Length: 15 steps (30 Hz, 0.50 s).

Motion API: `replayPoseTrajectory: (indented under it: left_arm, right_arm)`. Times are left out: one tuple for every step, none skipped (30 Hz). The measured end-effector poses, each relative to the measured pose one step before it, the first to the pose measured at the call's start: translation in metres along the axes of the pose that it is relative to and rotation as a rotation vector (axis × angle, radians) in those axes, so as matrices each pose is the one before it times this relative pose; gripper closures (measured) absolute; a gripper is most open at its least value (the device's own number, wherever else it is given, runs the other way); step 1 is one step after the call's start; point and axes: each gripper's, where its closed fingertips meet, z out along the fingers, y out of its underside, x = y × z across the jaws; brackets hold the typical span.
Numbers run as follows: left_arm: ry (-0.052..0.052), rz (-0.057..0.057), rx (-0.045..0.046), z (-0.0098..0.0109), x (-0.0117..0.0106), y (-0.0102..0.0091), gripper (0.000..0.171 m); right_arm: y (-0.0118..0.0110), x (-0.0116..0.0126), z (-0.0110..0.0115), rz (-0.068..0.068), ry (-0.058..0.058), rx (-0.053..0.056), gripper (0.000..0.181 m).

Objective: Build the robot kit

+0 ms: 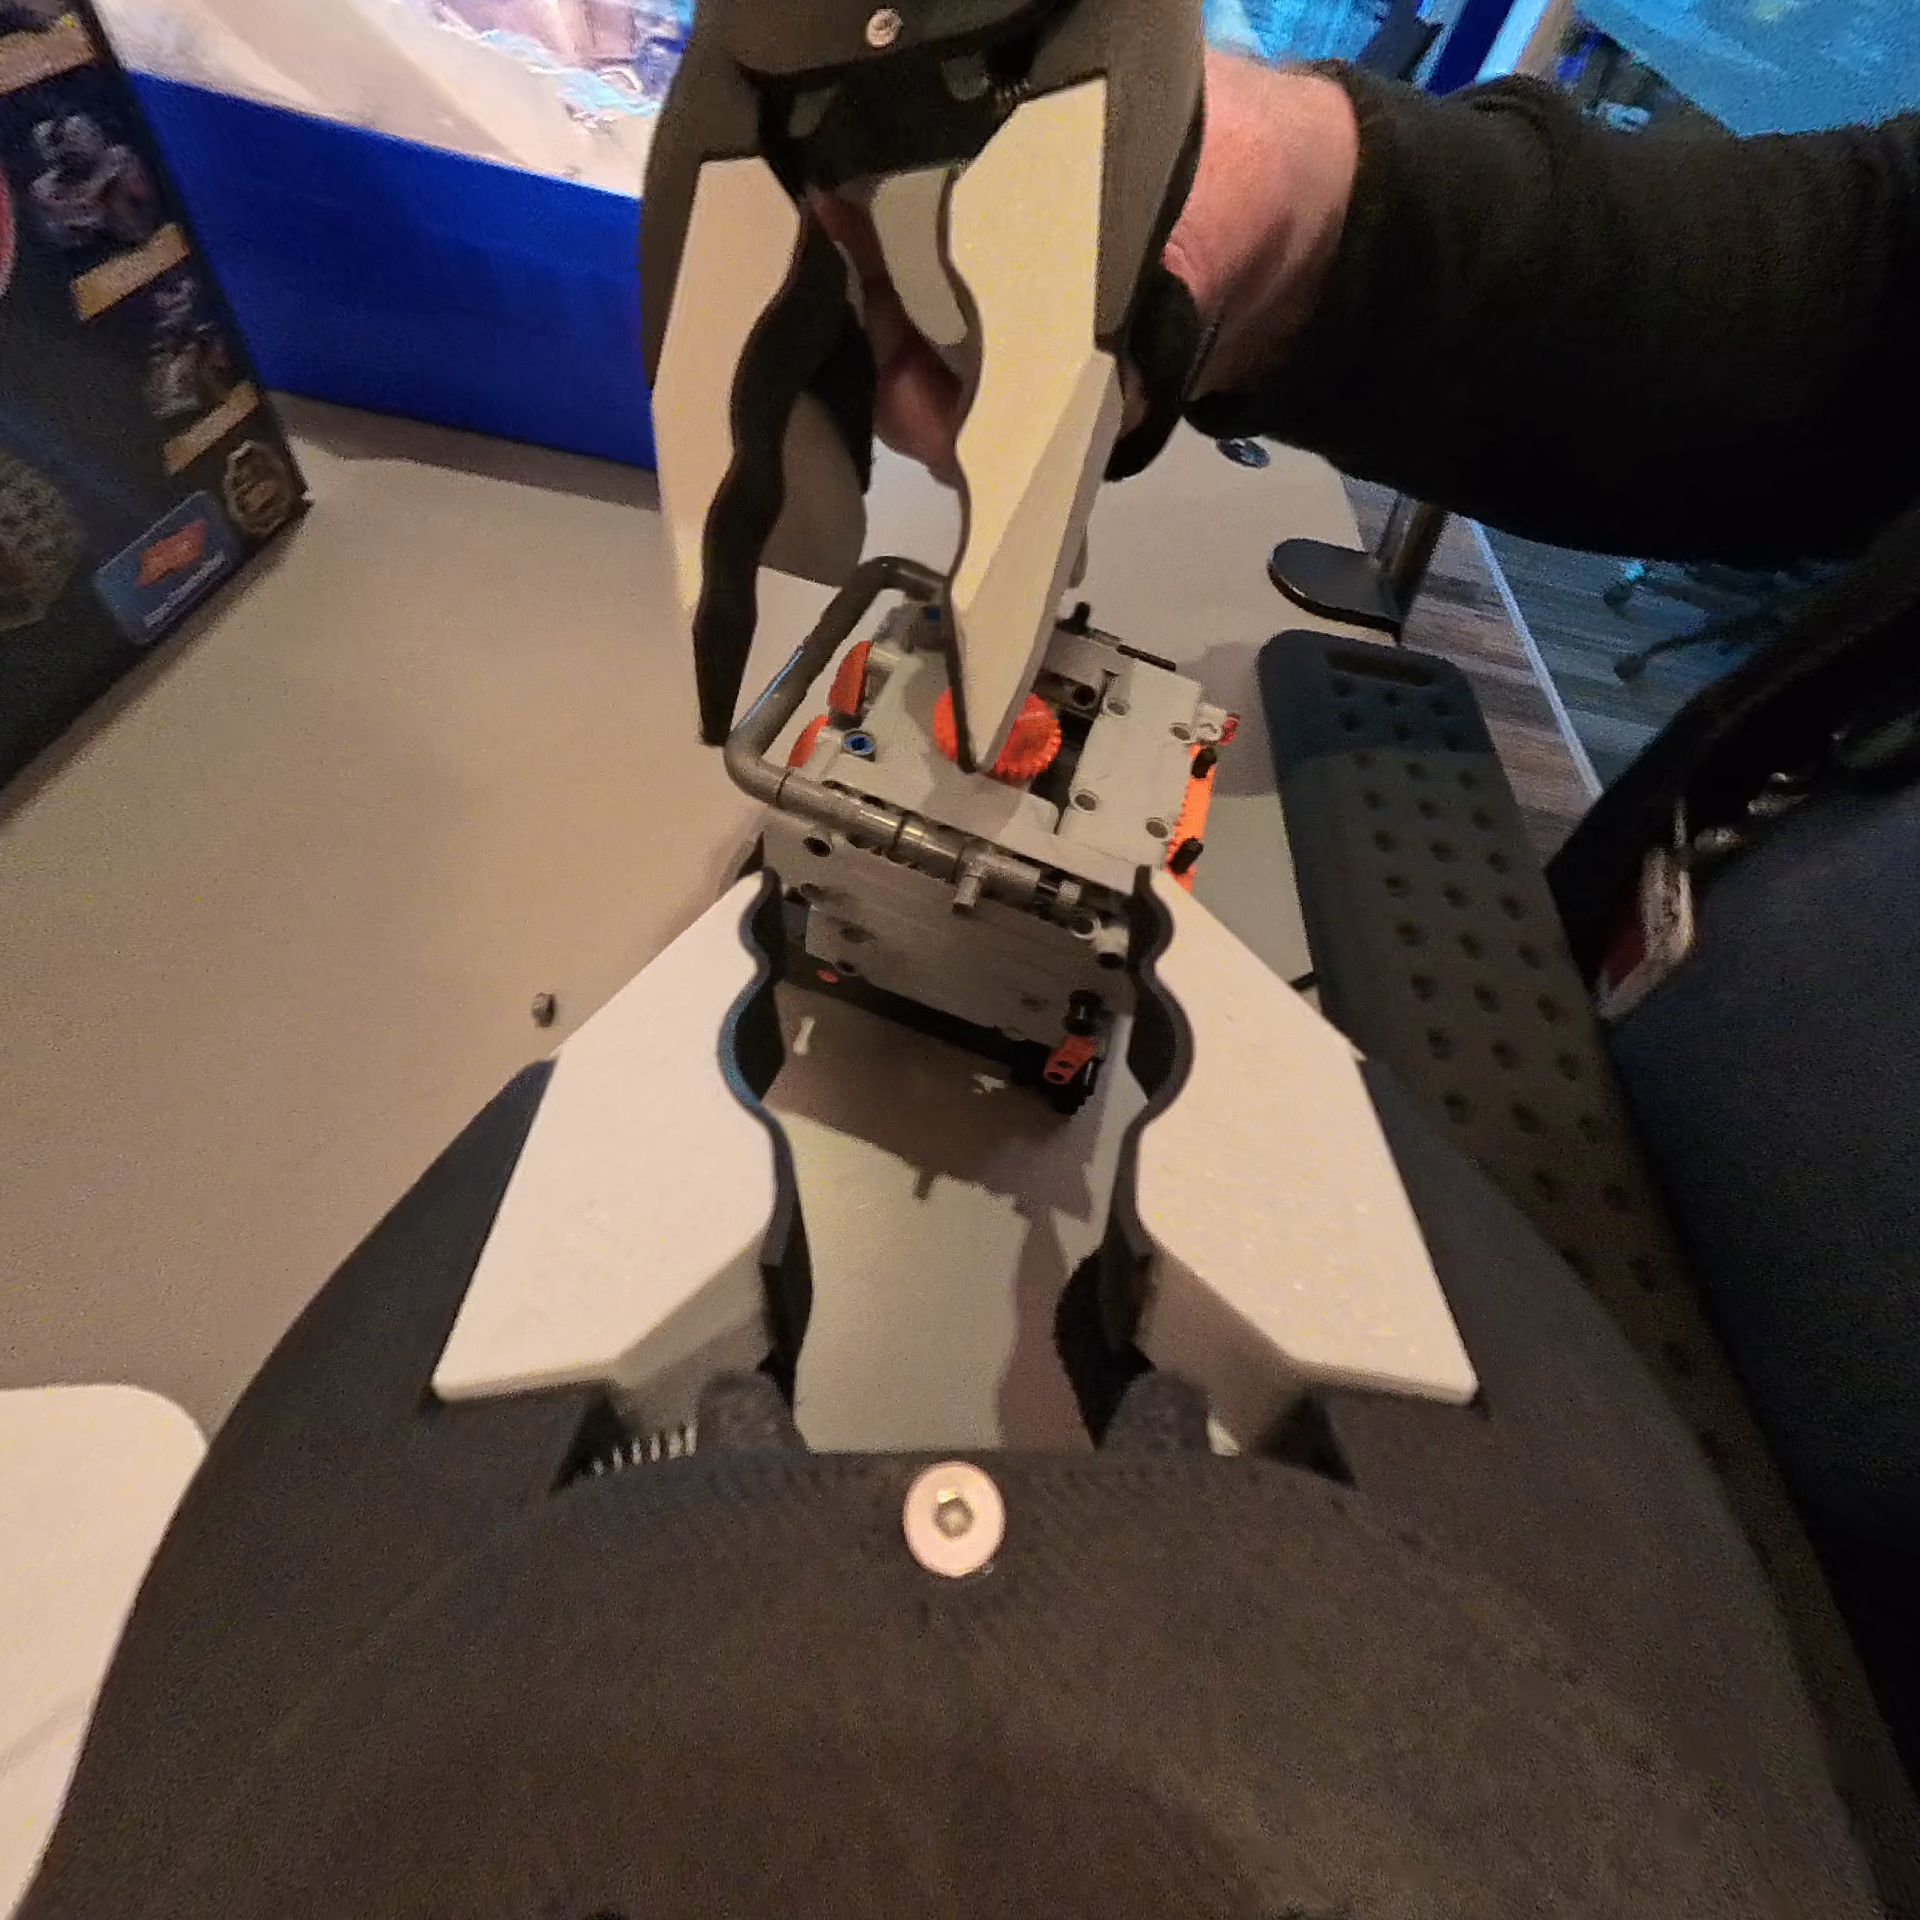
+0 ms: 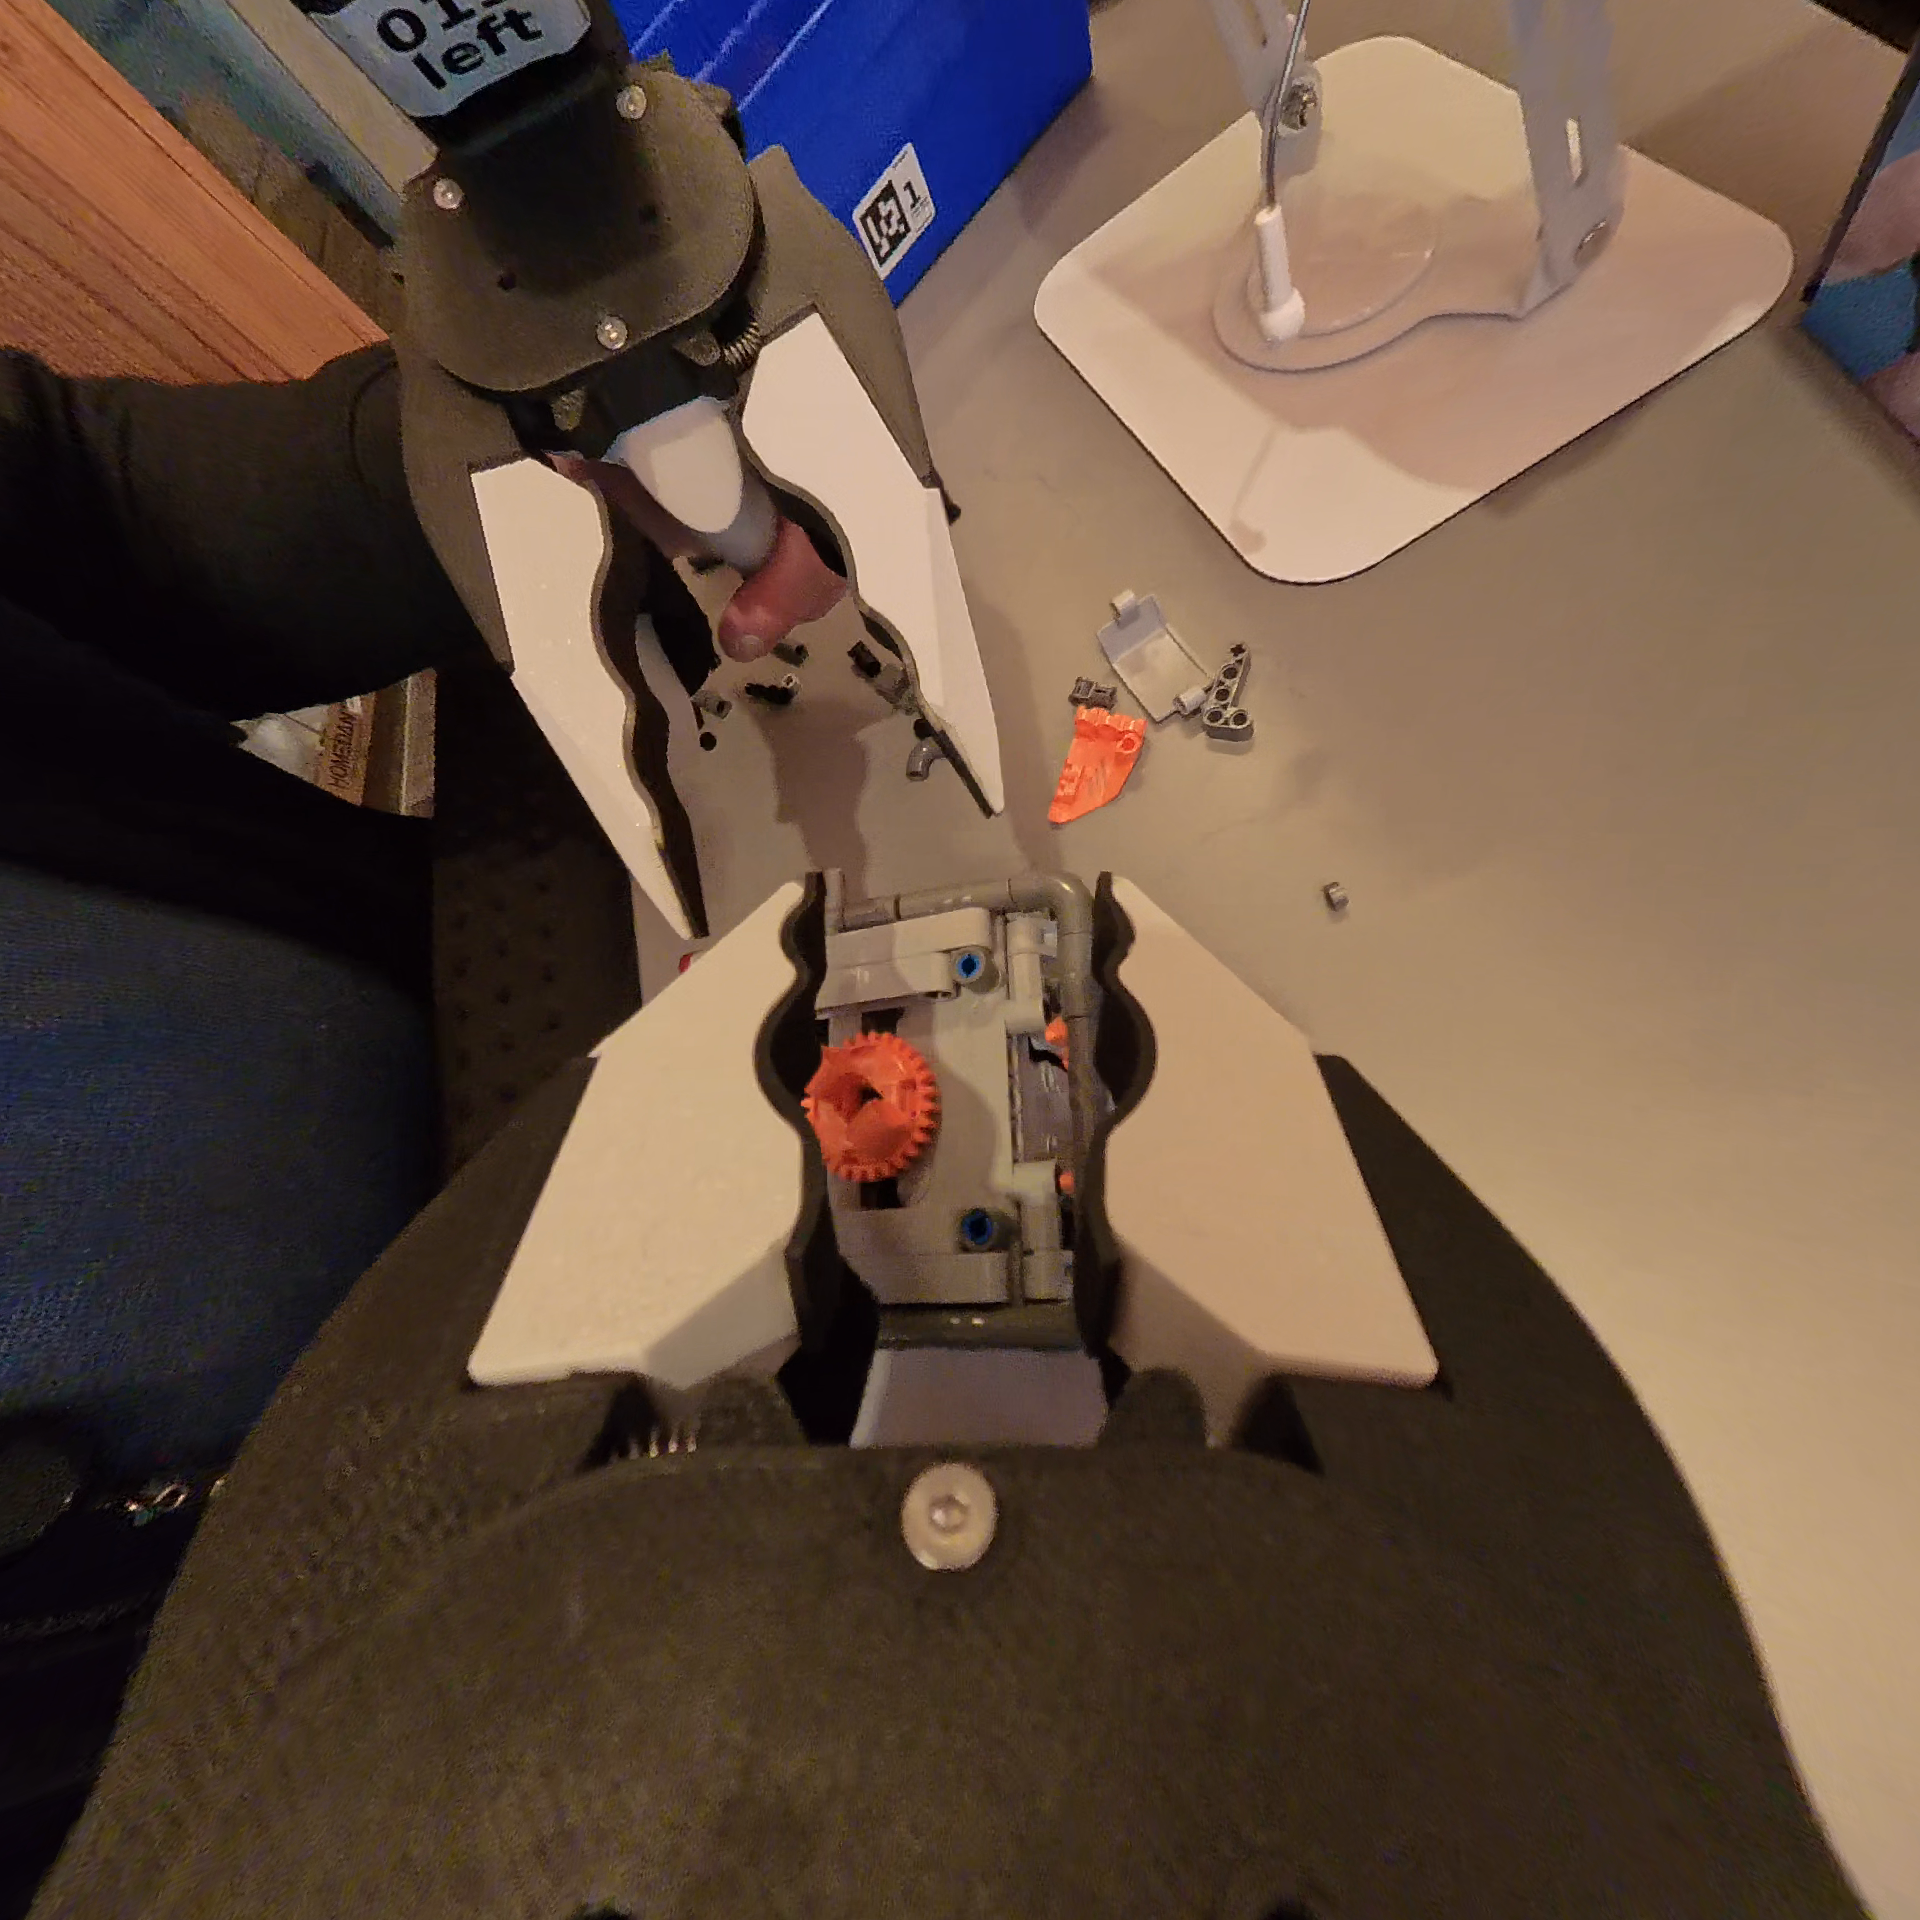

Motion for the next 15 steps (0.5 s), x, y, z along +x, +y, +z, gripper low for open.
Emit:
replayPoseTrajectory:
  left_arm:
    - [0.0074,0.0150,-0.00716,0.00100,0.00114,0.00108,0.106]
    - [0.0017,0.0105,-0.00620,0.00111,-0.00089,0.00105,0.106]
    - [0.0134,0.0105,-0.00705,0.00138,0.00000,0.00132,0.107]
    - [0.0144,0.0114,-0.01340,0.00122,-0.00013,0.00190,0.106]
    - [0.0124,0.0053,0.00175,0.00012,-0.00057,-0.00093,0.105]
    - [0.0237,0.0067,-0.00109,0.00043,0.00178,-0.00053,0.105]
    - [0.0226,0.0112,-0.00724,0.00139,0.00235,0.00039,0.105]
    - [0.0092,0.0089,-0.00888,0.00133,0.00058,0.00069,0.104]
    - [0.0078,0.0026,0.00110,0.00036,0.00044,-0.00084,0.102]
    - [0.0124,0.0053,-0.00456,0.00093,0.00172,0.00040,0.103]
    - [0.0052,0.0090,-0.00388,0.00099,0.00141,-0.00032,0.102]
    - [0.0035,0.0125,-0.00466,0.00086,0.00135,-0.00046,0.102]
    - [0.0097,0.0041,-0.00210,0.00052,0.00171,-0.00029,0.104]
    - [0.0136,-0.0019,0.00001,0.00060,0.00161,0.00017,0.104]
    - [0.0107,0.0007,0.00333,0.00054,0.00135,-0.00008,0.105]
  right_arm:
    - [0.00165,-0.00153,0.00062,0.0014,-0.0046,0.0006,0.135]
    - [0.00165,-0.00115,0.00095,-0.0010,-0.0055,0.0006,0.136]
    - [0.00174,-0.00027,0.00141,-0.0035,-0.0007,0.0000,0.137]
    - [0.00127,0.00029,0.00131,-0.0019,0.0021,0.0045,0.137]
    - [0.00062,-0.00009,0.00096,0.0022,-0.0022,0.0102,0.138]
    - [0.00012,-0.00071,0.00059,0.0070,-0.0078,0.0097,0.141]
    - [0.00030,-0.00067,0.00069,0.0069,-0.0065,0.0061,0.142]
    - [0.00078,-0.00072,0.00122,-0.0067,0.0006,0.0014,0.143]
    - [0.00215,-0.00002,0.00162,-0.0172,0.0107,-0.0072,0.144]
    - [0.00099,-0.00054,0.00103,-0.0054,0.0036,-0.0022,0.144]
    - [-0.00008,-0.00155,0.00038,0.0048,-0.0097,0.0058,0.145]
    - [-0.00036,-0.00125,0.00011,0.0034,-0.0087,0.0105,0.145]
    - [-0.00016,-0.00123,0.00006,0.0065,-0.0090,0.0098,0.145]
    - [0.00007,-0.00100,0.00027,0.0084,-0.0101,0.0056,0.146]
    - [-0.00021,-0.00061,0.00010,0.0026,-0.0045,0.0060,0.146]
